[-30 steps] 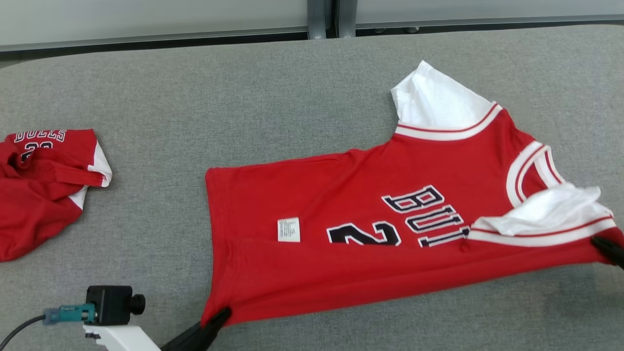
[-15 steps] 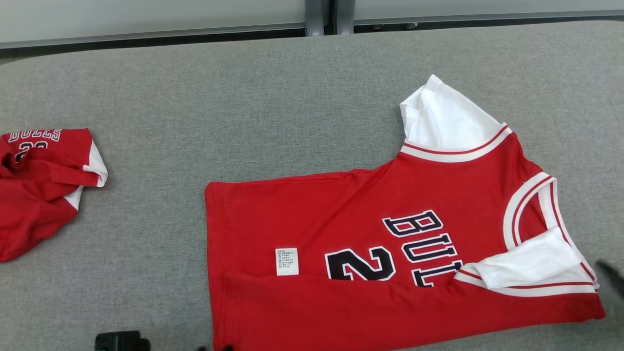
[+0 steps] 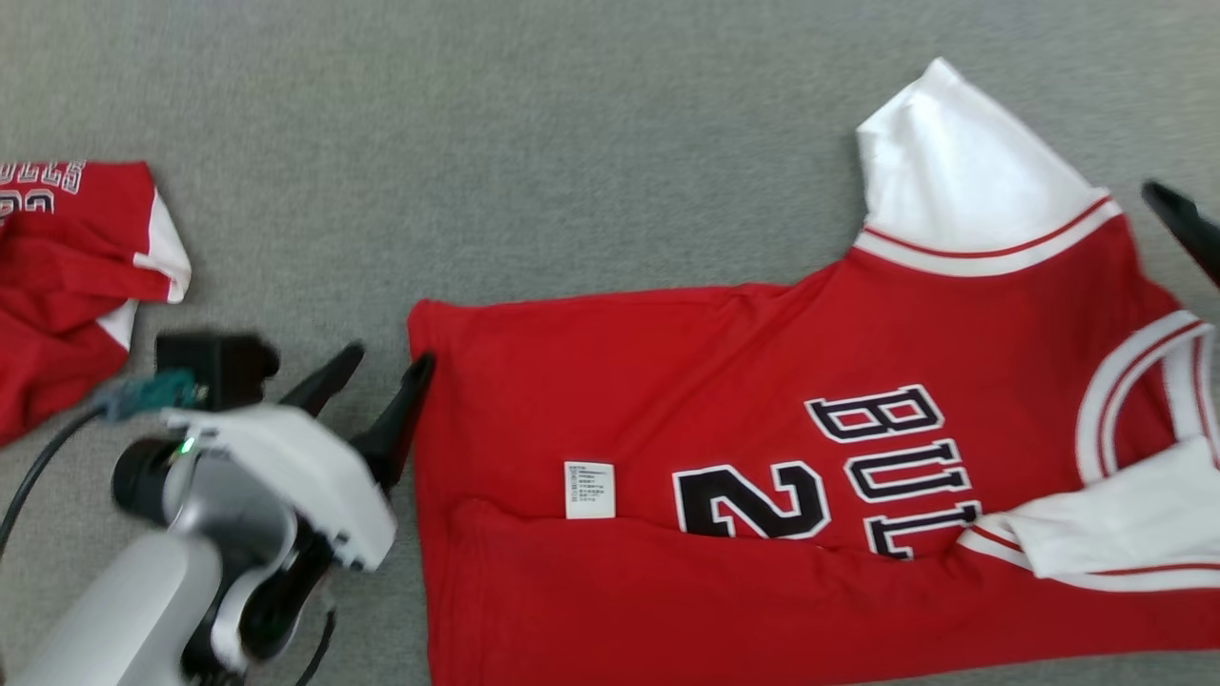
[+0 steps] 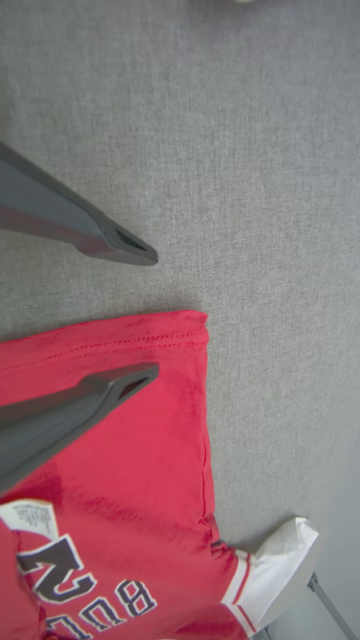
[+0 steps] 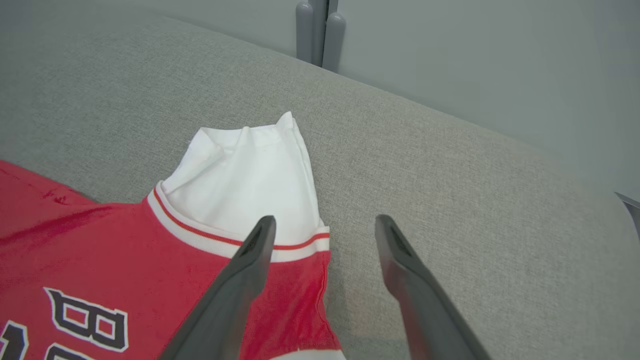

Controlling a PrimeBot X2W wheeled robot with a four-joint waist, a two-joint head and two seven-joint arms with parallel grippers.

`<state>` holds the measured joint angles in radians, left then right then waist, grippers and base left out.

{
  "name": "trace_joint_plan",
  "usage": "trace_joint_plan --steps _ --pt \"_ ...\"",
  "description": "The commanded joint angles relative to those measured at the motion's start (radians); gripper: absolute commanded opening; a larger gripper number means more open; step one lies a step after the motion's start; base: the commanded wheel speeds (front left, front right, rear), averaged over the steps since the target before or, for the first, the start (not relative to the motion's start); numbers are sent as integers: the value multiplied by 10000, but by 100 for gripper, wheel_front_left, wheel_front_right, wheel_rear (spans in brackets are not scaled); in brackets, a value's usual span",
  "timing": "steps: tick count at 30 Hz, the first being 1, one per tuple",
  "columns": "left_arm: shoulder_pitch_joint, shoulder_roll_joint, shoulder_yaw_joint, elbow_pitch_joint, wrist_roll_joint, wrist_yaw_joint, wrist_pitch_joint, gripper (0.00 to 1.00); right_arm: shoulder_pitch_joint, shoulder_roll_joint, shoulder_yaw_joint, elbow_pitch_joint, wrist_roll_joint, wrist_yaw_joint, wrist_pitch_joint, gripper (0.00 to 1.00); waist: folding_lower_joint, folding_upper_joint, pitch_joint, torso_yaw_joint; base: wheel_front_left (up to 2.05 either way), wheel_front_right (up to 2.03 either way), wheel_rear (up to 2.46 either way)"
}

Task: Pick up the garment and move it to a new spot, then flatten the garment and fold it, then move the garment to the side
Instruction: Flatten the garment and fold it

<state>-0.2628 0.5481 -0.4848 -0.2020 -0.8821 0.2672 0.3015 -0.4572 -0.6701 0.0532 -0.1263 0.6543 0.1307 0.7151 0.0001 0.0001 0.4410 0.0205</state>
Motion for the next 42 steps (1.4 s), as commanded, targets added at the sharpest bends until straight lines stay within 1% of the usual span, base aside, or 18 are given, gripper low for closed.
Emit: trace_joint_plan --steps 1,2,6,7,10,14,17,20,21,22,23,24,27,29,30,33,37,42 --pt "-884 -304 -242 412 108 -239 247 100 -920 172 415 468 -345 1 149 100 -1 -1 865 709 0 0 0" --pt "-1331 -434 -392 686 183 -369 384 100 -1378 298 737 785 -490 1 187 100 -1 -1 998 828 0 0 0" --pt "-2747 -1055 -968 1652 270 -996 856 100 -2834 379 1517 1803 -1131 1 272 100 -1 -1 1465 1333 0 0 0" --pt "-2747 -1055 -968 1652 270 -996 856 100 -2834 379 1517 1803 -1131 1 272 100 -1 -1 1465 1333 0 0 0" --pt "-3286 -1389 -1299 2270 355 -1326 1005 100 -3353 289 2036 2390 -1241 1 284 100 -1 -1 1608 1516 0 0 0" --pt "-3527 -1752 -1594 2623 54 -1735 1275 100 -3802 117 2517 3046 -1211 1 184 100 -1 -1 1662 1593 0 0 0" --pt "-3549 -1862 -1701 2583 -177 -1963 1452 100 -3955 113 2839 3450 -1185 1 111 100 -1 -1 1671 1606 0 0 0" --pt "-3507 -1869 -1809 2597 -274 -2053 1621 100 -4038 193 3152 3798 -1074 1 82 100 -1 -1 1624 1608 0 0 0" --pt "-3487 -1843 -1860 2618 -260 -2086 1658 89 -4053 247 3304 3913 -969 1 89 100 -1 -1 1596 1596 0 0 0" --pt "-3445 -1844 -1879 2624 -287 -2103 1644 47 -4058 313 3448 3996 -832 1 76 100 -1 -1 1566 1574 0 0 0" --pt "-3395 -1847 -1918 2621 -324 -2193 1663 11 -4085 361 3560 4084 -708 1 43 53 -1 -1 1535 1547 0 0 0" --pt "-3344 -1855 -1962 2613 -371 -2258 1690 0 -4124 405 3676 4118 -547 1 -71 0 -1 -1 1506 1523 0 0 0" --pt "-3267 -1894 -1927 2572 -502 -2407 1573 0 -4359 492 3716 4223 -162 1 -888 0 -1 -1 1369 1432 0 0 0" --pt "-3285 -1845 -1766 2566 -496 -2337 1392 0 -4536 439 3655 4260 134 1 -1435 0 -1 -1 1245 1333 0 0 0" --pt "-3207 -1808 -1604 2525 -458 -2286 1131 0 -4513 358 3576 4191 459 1 -1933 0 -1 -1 1027 1207 0 0 0" --pt "-2827 -1679 -1363 2311 -504 -2195 687 0 -4038 87 3481 3829 986 1 -2639 0 -1 -1 464 951 0 0 0" --pt "-1971 -1570 -1110 1786 -584 -1935 73 0 -2776 -529 3282 3075 1754 1 -3399 0 -1 -1 -476 616 0 0 0" --pt "-405 -1351 -852 713 -827 -1497 -564 0 -599 -1163 2853 2108 2315 1 -4167 0 -1 -1 -1658 124 0 0 0"
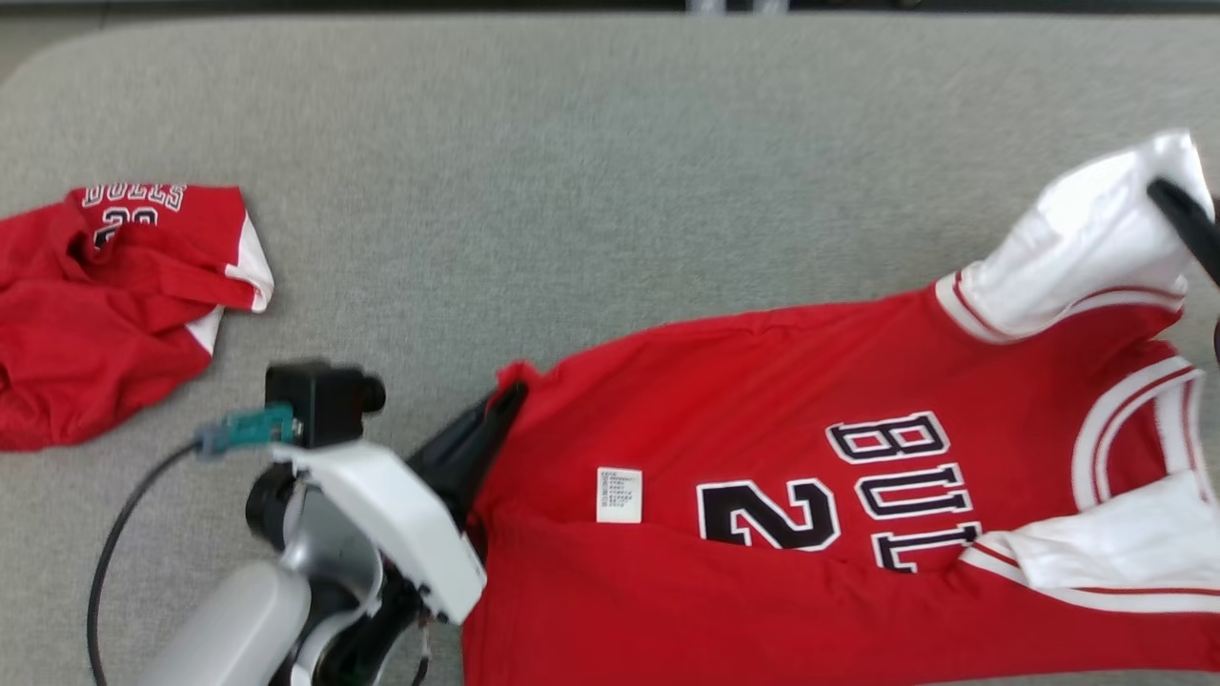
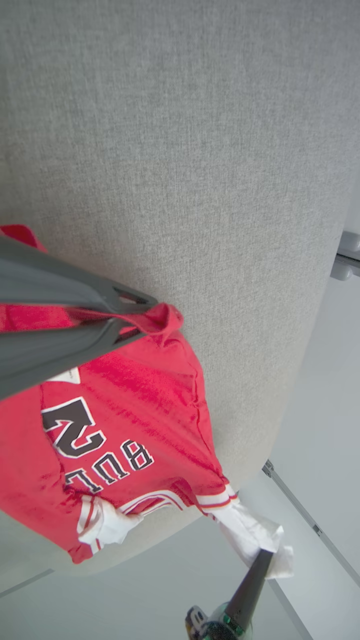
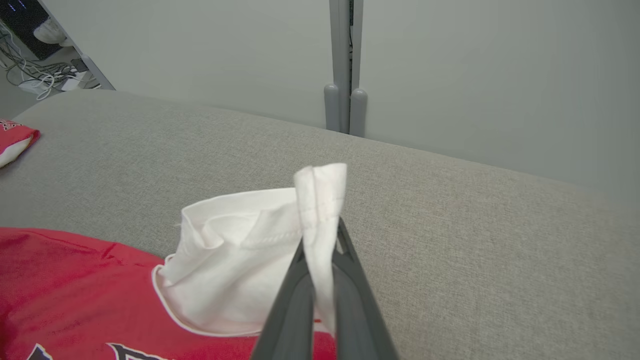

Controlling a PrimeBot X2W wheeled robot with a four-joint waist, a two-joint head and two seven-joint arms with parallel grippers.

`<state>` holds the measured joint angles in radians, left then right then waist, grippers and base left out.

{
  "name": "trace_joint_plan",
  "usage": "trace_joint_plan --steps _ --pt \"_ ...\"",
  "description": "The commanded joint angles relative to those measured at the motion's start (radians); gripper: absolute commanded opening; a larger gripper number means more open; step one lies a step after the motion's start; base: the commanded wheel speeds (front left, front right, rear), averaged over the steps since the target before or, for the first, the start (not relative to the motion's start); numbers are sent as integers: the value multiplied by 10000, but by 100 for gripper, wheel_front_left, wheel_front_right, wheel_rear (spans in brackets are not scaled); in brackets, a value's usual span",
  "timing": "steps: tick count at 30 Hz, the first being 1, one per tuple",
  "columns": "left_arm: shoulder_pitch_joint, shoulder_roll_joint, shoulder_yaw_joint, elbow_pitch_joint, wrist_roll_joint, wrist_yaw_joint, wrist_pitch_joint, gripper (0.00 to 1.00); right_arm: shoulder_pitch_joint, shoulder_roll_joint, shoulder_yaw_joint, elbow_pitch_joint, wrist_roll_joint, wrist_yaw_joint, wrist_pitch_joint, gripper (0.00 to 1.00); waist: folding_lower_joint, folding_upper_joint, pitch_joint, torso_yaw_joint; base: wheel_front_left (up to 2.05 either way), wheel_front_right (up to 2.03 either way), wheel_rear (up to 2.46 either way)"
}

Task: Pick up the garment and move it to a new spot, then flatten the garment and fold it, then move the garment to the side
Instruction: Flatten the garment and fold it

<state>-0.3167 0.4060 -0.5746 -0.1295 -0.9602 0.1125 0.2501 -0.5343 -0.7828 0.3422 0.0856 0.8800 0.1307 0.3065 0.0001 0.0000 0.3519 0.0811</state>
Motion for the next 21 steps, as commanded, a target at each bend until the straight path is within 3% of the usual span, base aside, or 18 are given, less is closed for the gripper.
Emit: trace_joint_plan --steps 1,4,11,12,14,15,21 --pt "498 129 116 -252 -104 172 -173 0 641 -116 -209 -182 161 1 -236 0 -1 0 -948 -557 0 0 0" --pt "1713 324 322 -924 -370 532 -472 0 2102 -181 -623 -619 263 1 -561 0 -1 0 -1428 -833 0 0 0" --pt "3731 655 613 -1270 -914 1006 -810 0 4134 551 -724 -784 -26 1 -714 0 -1 0 -1713 -1340 0 0 0" --pt "3985 569 570 -1230 -1042 1064 -845 9 4243 709 -742 -602 -297 1 -833 11 -1 0 -1729 -1402 0 0 0" --pt "4343 587 513 -1026 -1152 1208 -807 58 4438 1044 -641 -132 -820 1 -947 100 -1 0 -1758 -1480 0 0 0" --pt "4442 664 526 -859 -1041 1348 -866 100 4477 1173 -605 57 -1134 1 -983 100 -1 0 -1787 -1491 0 0 0" --pt "4862 606 1091 -26 -433 2223 -2004 100 4842 1694 -1305 41 -1519 1 -921 100 -1 0 -1922 -1403 0 0 0"
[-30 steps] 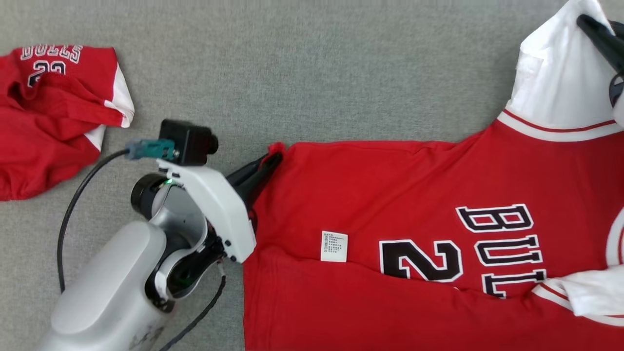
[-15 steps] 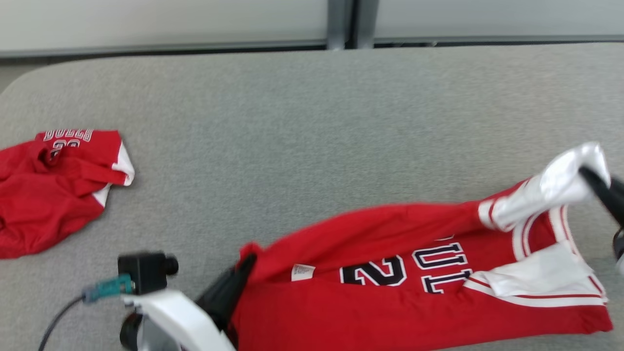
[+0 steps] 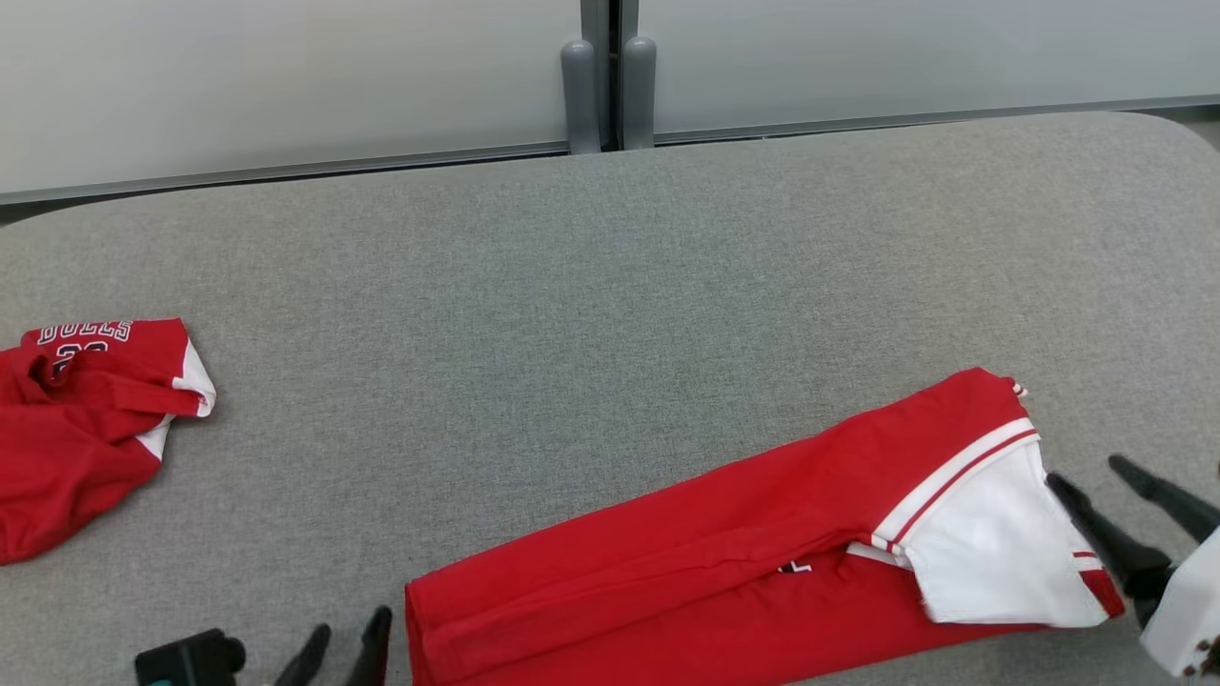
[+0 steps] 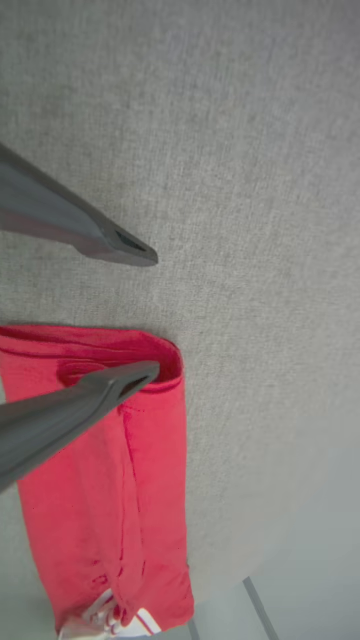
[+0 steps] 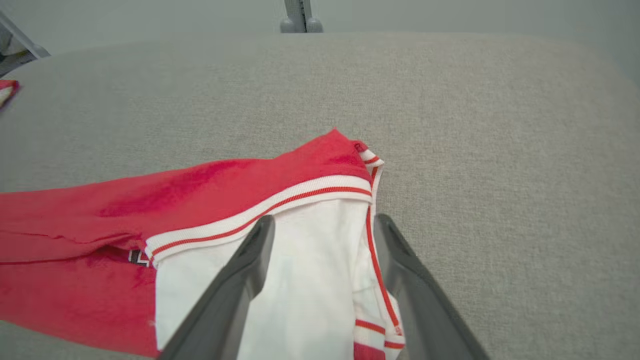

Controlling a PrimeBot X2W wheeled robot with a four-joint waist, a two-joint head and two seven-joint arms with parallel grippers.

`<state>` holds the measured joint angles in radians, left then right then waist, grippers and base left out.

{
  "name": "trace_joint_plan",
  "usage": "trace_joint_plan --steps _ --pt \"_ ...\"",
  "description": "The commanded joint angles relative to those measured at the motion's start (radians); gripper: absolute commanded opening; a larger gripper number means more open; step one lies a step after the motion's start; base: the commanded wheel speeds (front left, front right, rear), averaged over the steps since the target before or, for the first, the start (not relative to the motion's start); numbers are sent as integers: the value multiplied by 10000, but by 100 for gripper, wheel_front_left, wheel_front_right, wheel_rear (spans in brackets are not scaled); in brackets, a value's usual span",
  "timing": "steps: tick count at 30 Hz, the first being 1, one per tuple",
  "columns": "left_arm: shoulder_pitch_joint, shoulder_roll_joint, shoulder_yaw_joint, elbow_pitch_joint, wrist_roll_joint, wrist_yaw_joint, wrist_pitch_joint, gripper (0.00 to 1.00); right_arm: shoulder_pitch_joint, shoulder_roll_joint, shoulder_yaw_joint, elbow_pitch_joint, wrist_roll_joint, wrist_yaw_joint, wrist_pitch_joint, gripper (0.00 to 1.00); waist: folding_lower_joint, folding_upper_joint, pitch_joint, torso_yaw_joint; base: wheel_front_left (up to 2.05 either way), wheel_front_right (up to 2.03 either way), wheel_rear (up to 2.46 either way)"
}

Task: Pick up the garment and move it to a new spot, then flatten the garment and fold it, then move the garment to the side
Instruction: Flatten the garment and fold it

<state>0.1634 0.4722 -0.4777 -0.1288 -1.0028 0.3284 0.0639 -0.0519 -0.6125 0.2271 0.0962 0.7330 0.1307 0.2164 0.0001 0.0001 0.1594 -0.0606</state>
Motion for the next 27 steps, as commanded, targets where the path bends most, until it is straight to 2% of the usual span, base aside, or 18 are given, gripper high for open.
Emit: trace_joint_plan --steps 1,6,11,17,24,27 --pt "135 -171 301 -53 -18 130 -443 100 68 40 -342 -194 -92 1 51 100 -1 -1 22 17 0 0 0" --pt "-8 -221 699 -387 858 288 -1932 100 -277 44 -961 -573 -611 1 909 100 -1 -1 364 80 0 0 0" --pt "-741 -529 630 -339 1691 37 -2859 100 -890 441 -941 -5 -1087 1 2057 100 -1 -1 913 413 0 0 0" --pt "-1506 -914 425 32 2454 -311 -3163 100 -1410 857 -730 1330 -1732 1 2533 100 -1 -1 1271 853 0 0 0" --pt "-1593 -1230 603 288 2833 -685 -3273 100 -1553 1103 -582 2595 -2478 -5 2860 100 -1 -1 1272 1051 0 0 0" --pt "-1564 -1362 650 396 2947 -815 -3287 100 -1532 1414 -176 2876 -2154 -2 3139 100 -1 -1 1297 1050 0 0 0"
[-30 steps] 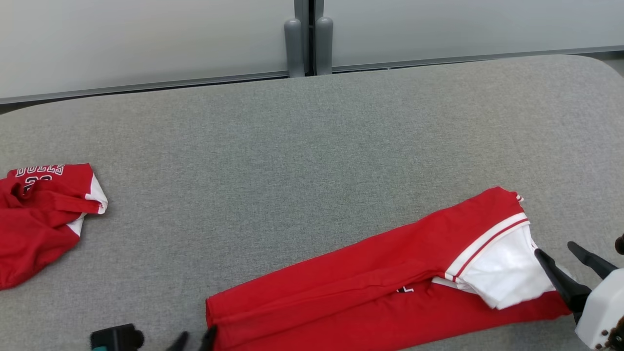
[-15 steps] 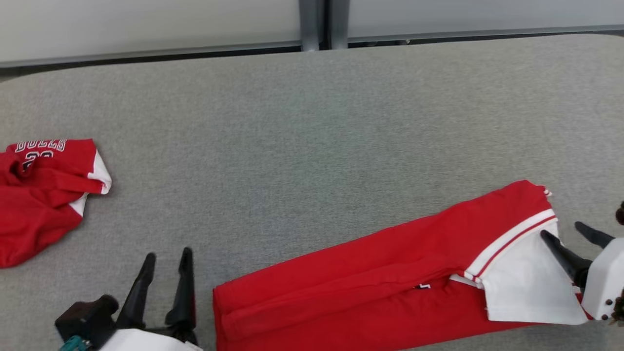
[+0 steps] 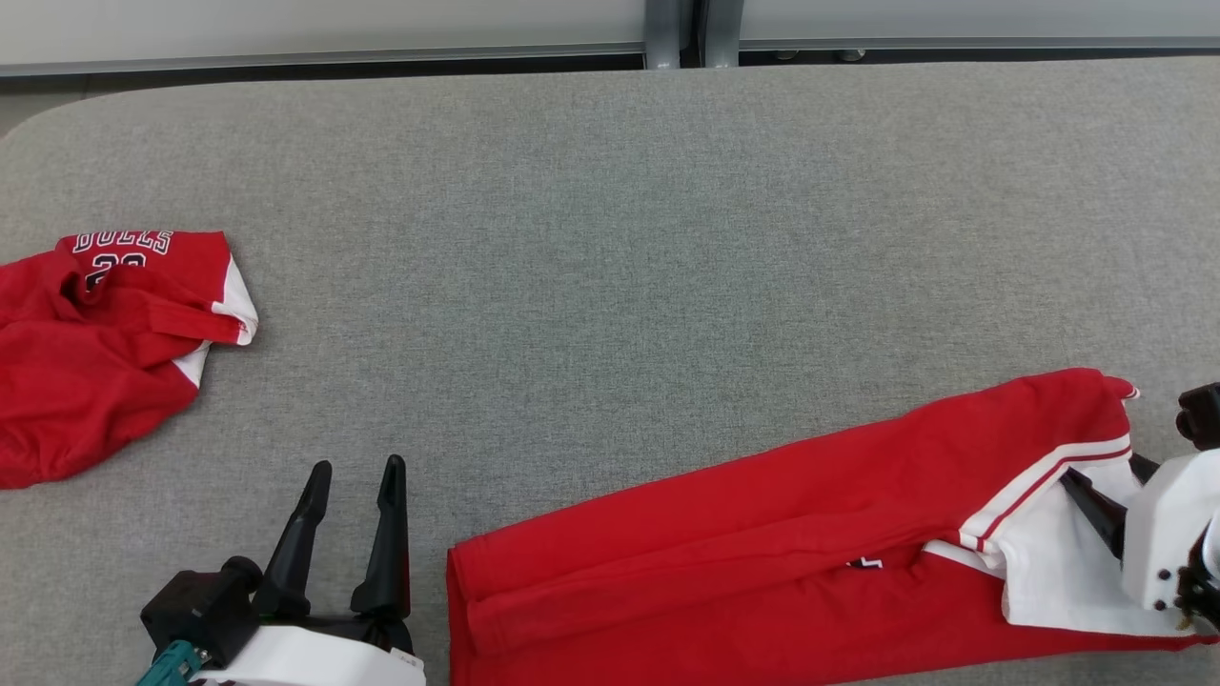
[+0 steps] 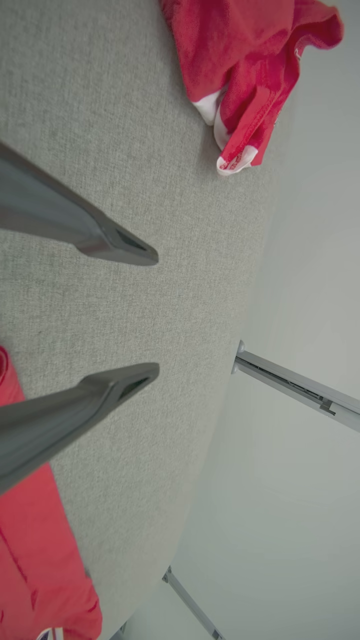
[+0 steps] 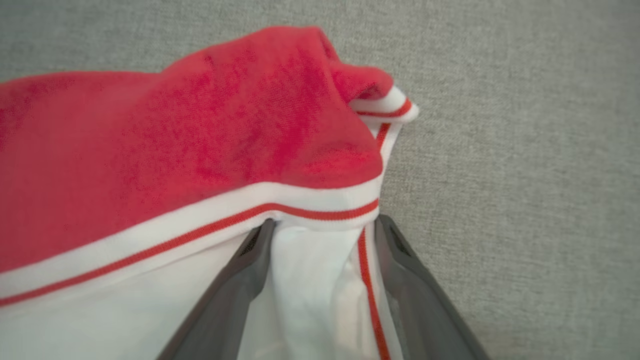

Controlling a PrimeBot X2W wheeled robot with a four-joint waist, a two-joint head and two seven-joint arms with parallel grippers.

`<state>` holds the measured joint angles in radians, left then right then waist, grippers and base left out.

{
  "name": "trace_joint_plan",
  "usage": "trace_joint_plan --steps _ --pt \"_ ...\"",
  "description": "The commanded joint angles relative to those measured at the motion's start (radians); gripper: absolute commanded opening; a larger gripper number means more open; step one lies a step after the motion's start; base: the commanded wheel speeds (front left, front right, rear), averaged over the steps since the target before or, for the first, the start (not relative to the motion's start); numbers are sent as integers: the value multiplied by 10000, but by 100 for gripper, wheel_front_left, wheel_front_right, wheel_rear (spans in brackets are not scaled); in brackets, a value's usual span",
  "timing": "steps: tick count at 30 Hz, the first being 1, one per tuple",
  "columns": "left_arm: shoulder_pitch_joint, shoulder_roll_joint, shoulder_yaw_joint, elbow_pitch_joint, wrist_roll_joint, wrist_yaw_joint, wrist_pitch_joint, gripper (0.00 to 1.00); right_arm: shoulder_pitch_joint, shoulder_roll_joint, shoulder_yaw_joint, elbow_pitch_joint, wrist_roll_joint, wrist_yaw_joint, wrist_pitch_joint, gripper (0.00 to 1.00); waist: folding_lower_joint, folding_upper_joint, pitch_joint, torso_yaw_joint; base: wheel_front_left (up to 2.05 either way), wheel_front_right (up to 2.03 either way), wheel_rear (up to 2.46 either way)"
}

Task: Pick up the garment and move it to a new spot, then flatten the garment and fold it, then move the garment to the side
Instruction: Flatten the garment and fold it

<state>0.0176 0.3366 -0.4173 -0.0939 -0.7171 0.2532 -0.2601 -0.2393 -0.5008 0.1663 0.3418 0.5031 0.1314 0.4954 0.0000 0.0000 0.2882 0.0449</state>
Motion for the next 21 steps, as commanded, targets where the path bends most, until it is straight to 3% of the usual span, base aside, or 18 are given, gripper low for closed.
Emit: trace_joint_plan --steps 1,2,3,7,16,18,21 --pt "-76 -52 54 110 87 -117 -49 100 343 503 667 406 492 -8 421 100 0 0 0 -24 0 0 0" --pt "-34 -69 51 193 106 -178 -51 100 363 621 965 344 918 -8 459 41 0 0 -31 -55 0 0 0" --pt "9 -116 79 253 106 -237 -55 100 315 553 1062 322 1200 41 300 0 0 0 -71 -88 0 0 0" --pt "147 -218 140 497 117 -369 -52 100 209 142 916 475 2047 12 -160 0 0 0 -368 -159 0 0 0" --pt "1025 -531 523 1152 242 -568 -57 100 1038 -2023 -957 1556 3152 -8 -351 0 0 0 -2071 -138 0 0 0" --pt "1271 -644 611 1202 259 -640 -58 100 1251 -2288 -1309 1379 3339 -8 -187 0 0 0 -2371 -131 0 0 0" --pt "1555 -850 768 1224 359 -694 -58 100 1503 -2172 -1441 296 3774 -8 254 0 0 0 -2595 -180 0 0 0"
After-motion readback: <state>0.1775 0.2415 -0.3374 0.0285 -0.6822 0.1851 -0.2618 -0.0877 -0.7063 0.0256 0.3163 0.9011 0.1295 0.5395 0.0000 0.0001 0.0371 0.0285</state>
